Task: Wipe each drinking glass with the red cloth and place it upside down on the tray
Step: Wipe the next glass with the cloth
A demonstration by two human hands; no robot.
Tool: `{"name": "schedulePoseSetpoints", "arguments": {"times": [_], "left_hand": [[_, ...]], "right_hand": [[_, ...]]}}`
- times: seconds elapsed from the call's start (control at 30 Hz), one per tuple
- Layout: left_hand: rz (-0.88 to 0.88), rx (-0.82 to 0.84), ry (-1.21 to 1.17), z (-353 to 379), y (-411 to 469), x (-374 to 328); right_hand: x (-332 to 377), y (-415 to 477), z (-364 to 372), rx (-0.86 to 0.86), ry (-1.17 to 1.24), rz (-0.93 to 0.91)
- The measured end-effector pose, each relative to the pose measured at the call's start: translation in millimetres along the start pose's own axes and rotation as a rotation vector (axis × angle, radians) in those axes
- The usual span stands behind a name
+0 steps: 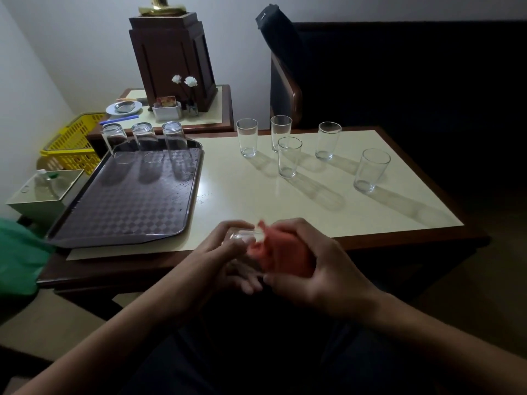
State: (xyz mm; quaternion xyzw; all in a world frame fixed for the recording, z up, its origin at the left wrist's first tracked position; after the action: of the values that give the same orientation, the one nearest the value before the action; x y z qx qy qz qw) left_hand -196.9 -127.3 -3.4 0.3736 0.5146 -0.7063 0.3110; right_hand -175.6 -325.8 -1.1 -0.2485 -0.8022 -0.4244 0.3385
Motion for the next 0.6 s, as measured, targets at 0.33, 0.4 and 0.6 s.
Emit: {"name": "schedulePoseSetpoints", "arguments": {"times": [0.33,0.4,0.6], "left_hand": [[-0.113,-0.076,-0.092,-2.4,7.7,7.5],[-0.074,-0.006,-0.174,-1.9,10.4,8.1],[0.104,-0.021,-0.217,2.1,18.6,13.4]], "right_hand": [[4.1,-3.0,6.5,0.22,-0.393,-0.186],[3.2,-2.1,3.6,0.136,-0.281,-0.106],[7.1,6.4,6.9,-0.058,0.85,0.594]]}}
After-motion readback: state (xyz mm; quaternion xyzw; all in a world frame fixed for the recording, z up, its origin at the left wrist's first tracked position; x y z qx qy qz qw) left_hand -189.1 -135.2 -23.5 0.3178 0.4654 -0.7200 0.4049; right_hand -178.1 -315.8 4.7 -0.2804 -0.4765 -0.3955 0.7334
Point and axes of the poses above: each hand's wrist, its own y-axis towards the middle knuckle, its own z-axis out of the palm, x = y × z, the point moved 3 cm from there along y, towards the middle knuckle, and after that the axes turned 14 degrees about -z, right-handed, at the moved point
